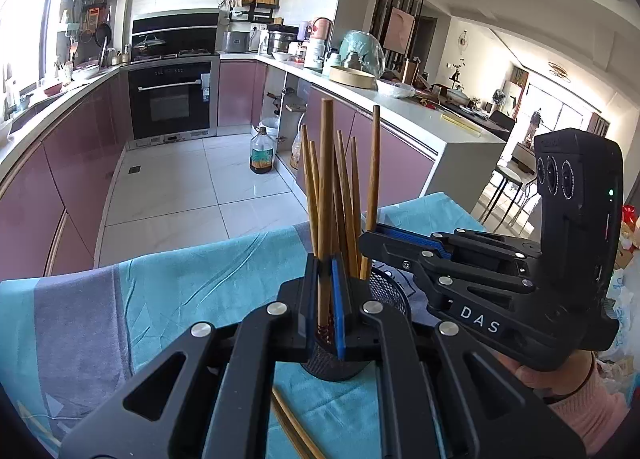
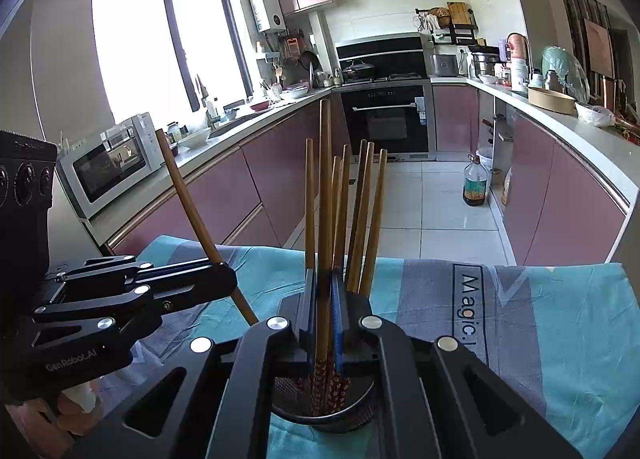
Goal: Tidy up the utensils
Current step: 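Open both tools inside the mesh cup, releasing the chopsticks, then withdraw both open tools and lower them over the last two chopsticks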
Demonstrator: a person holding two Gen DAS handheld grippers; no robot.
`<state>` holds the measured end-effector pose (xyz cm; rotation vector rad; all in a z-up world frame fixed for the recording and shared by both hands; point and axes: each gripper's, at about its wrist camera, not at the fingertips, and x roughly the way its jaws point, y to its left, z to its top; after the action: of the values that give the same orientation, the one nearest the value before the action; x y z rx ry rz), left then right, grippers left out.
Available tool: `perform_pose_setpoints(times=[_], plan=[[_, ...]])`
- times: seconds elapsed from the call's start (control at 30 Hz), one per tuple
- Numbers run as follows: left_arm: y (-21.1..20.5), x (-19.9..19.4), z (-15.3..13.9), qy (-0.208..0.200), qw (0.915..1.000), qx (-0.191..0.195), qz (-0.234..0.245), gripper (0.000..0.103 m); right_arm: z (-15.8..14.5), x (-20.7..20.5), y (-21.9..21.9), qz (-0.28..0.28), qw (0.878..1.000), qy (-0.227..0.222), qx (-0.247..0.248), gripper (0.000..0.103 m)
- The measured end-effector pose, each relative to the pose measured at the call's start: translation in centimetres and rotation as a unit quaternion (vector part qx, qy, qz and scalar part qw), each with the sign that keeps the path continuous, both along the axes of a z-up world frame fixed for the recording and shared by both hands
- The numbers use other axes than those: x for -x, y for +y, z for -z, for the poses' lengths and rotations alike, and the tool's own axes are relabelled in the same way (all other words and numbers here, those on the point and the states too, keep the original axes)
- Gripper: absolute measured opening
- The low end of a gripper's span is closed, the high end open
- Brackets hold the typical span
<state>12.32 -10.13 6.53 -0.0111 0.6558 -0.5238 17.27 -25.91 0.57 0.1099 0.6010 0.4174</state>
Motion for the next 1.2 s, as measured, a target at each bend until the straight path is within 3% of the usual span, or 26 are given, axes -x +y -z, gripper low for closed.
perform_pose_setpoints(times=[0.33, 0.53, 0.63, 0.7, 0.9, 1.0, 1.2], plan=[[0.0, -2.4, 1.1, 0.019, 0.9998, 0.003, 0.001, 0.008, 0.3, 0.0, 0.1, 0.007, 1.0, 0.005, -0.001, 0.007], [0.8, -2.3, 1.4, 0.016, 0.9998, 0.012, -0.002, 0.015, 0.3, 0.3, -0.2, 0.009, 1.0, 0.003, -0.005, 0.008], [1.5, -1.9, 1.6, 0.008, 0.9998, 0.012, -0.01, 0.018, 0.2, 0.9, -0.2, 0.007, 1.0, -0.001, -0.008, 0.015], [2.2, -1.3, 1.5, -0.006, 0.9997, 0.01, -0.022, 0.027, 0.0, 1.6, -0.1, 0.002, 1.0, -0.01, -0.006, 0.019], [4.7, 1.5, 1.6, -0.04, 0.998, -0.002, -0.049, 0.039, -0.1, 4.7, 1.0, -0.039, 0.999, -0.024, -0.003, 0.03], [6.0, 2.4, 2.7, -0.034, 0.9974, -0.01, -0.063, 0.042, 1.0, 6.1, 2.4, -0.068, 0.998, -0.012, 0.008, 0.032], [8.1, 3.5, 7.4, 0.023, 0.9963, -0.023, -0.08, 0.044, 5.8, 7.3, 5.4, -0.106, 0.992, 0.062, 0.034, 0.033]])
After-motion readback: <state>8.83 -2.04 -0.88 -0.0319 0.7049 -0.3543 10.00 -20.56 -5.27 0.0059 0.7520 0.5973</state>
